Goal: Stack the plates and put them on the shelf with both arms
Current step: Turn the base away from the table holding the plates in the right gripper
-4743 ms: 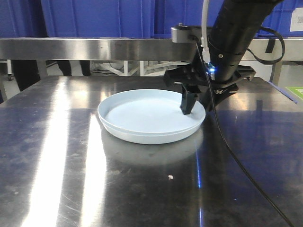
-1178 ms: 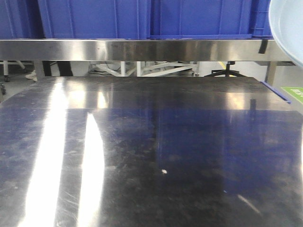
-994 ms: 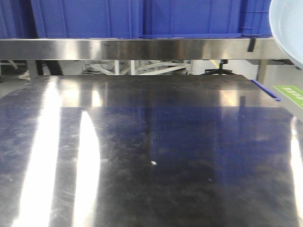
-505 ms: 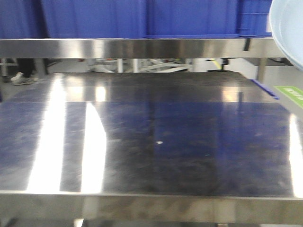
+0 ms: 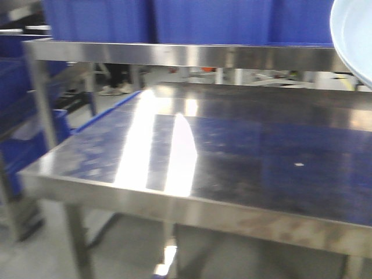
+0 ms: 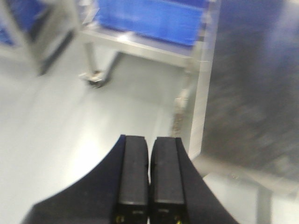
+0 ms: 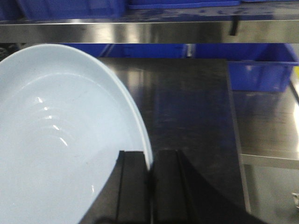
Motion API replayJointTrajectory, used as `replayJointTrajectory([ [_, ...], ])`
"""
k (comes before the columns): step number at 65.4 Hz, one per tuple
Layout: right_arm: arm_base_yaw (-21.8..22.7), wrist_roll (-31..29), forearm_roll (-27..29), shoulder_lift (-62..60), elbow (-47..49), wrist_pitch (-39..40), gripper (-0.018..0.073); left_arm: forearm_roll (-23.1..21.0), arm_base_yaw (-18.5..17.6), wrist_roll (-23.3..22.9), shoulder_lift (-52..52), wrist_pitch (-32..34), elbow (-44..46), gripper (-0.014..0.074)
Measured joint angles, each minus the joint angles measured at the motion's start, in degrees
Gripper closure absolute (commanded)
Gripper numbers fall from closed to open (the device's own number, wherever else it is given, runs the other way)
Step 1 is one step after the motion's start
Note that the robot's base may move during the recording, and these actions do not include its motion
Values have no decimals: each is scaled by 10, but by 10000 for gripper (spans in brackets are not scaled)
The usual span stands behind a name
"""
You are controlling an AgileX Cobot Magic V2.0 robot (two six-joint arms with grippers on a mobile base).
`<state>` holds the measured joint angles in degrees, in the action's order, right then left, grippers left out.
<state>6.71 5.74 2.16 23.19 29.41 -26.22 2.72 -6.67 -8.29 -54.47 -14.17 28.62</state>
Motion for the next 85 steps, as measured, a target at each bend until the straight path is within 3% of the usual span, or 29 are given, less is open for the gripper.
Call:
replayJointTrajectory([
  [85,0,0,0,0,0,0,512,0,0,0,0,0,0,504],
])
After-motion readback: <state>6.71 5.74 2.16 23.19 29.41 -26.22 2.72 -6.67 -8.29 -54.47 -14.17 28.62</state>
